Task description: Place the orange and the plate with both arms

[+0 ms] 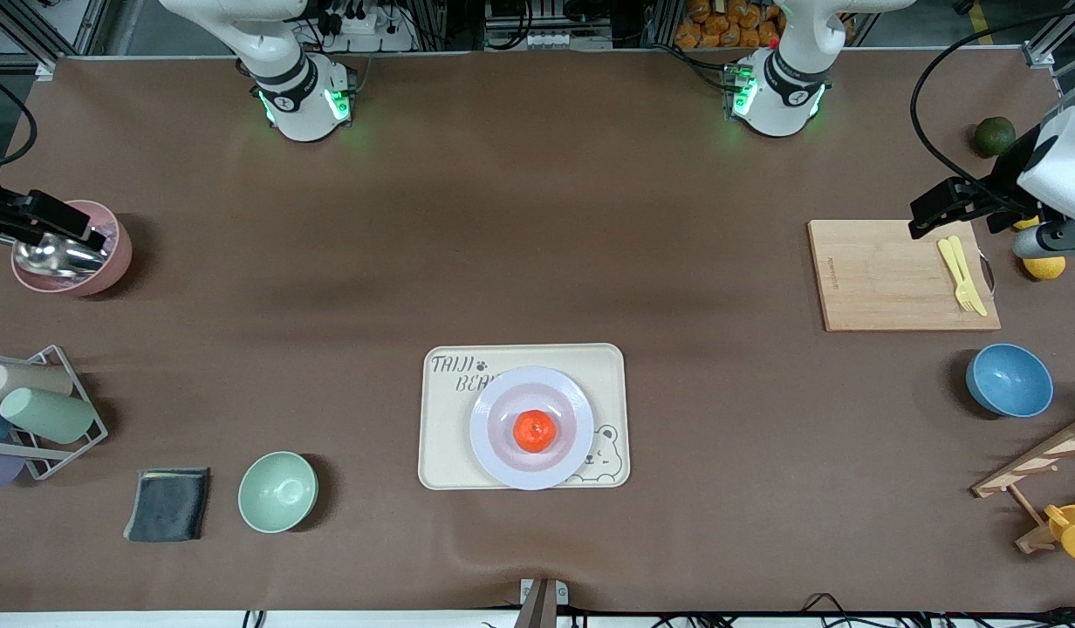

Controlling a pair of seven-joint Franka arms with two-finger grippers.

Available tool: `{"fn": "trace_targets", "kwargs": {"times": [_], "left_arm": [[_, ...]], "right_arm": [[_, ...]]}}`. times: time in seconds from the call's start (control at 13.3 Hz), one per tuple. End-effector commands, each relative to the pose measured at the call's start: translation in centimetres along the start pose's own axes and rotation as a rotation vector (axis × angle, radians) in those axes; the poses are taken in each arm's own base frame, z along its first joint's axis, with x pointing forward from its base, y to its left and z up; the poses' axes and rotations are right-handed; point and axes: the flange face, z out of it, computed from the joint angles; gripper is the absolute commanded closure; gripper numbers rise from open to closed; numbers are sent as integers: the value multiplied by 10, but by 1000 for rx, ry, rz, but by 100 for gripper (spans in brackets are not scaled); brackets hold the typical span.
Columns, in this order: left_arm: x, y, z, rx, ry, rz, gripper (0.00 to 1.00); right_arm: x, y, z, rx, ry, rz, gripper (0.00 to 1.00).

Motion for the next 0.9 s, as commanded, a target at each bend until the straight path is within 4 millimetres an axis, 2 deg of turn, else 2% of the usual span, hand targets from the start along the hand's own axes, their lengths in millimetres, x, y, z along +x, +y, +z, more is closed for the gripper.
{"fn": "trace_targets", "kwargs": {"times": [0.0,0.22,0.52,0.67,0.82], "left_arm": [[2,1,3,-5,-2,22,0],[4,7,5,-6,1,31,0],[4,13,5,-6,7,42,0],[4,13,3,-7,10,40,0],[4,12,-8,-11,34,36,0]], "right_arm": [[-6,-13,-17,-85,7,11,0],[-16,-33,-13,-86,-52,-17,0],[-15,-33,-13,-37,-54,-24,0],[-17,-44,-15,-41,-50,-52,0],[-20,-61,-17,-52,-50,-95,0]]}}
